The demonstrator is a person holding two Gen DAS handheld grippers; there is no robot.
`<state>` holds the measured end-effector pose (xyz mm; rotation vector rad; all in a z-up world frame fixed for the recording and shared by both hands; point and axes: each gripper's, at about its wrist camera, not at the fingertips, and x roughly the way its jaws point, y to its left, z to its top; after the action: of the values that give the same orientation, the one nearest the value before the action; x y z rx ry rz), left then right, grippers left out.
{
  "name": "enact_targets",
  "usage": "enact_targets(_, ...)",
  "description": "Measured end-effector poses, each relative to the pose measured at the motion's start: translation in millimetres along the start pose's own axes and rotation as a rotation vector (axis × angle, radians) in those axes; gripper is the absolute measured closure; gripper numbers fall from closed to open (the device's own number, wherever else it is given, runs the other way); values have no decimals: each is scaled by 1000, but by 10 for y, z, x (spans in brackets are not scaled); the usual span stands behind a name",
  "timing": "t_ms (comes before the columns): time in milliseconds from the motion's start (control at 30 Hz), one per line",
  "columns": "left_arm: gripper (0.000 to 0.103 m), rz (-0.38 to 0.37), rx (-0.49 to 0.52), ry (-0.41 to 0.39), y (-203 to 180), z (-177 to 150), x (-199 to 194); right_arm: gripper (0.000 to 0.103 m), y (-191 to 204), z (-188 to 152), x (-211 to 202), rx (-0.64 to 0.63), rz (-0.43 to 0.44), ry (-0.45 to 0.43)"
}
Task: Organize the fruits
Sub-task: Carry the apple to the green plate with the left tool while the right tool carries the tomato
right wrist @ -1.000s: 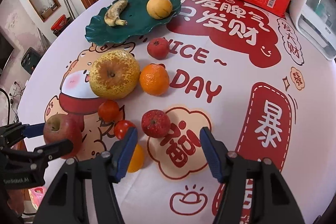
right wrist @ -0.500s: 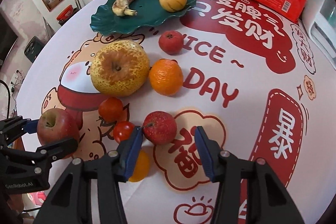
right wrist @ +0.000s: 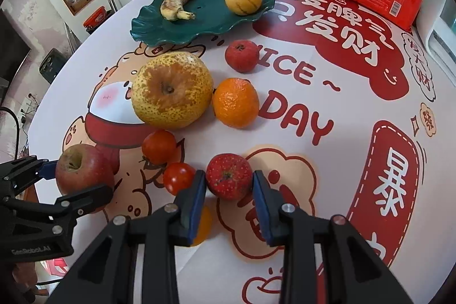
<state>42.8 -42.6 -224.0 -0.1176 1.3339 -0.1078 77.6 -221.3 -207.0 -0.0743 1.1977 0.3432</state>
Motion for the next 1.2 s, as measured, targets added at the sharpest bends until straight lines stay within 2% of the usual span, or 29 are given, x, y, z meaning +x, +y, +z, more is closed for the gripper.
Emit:
enact_targets(333, 34, 41, -3, -74, -82, 69, -466, 70, -15, 25, -338, -27, 24, -62)
enact_targets(700, 33, 97, 23, -213, -119, 443, -1286, 70, 18, 253, -893, -38, 79, -167)
enact_targets(867, 33, 78, 73, -259, -67, 772, -1533, 70, 123, 524, -1135, -11, 77, -203)
enact_targets(1000, 33, 62, 118, -285, -5, 1097, -1632, 70, 184, 868, -1304, 30, 83, -227)
enact_targets(1200, 33, 39, 185, -324, 92, 1591, -1715, 70, 276, 1427, -1490, 68, 44, -275)
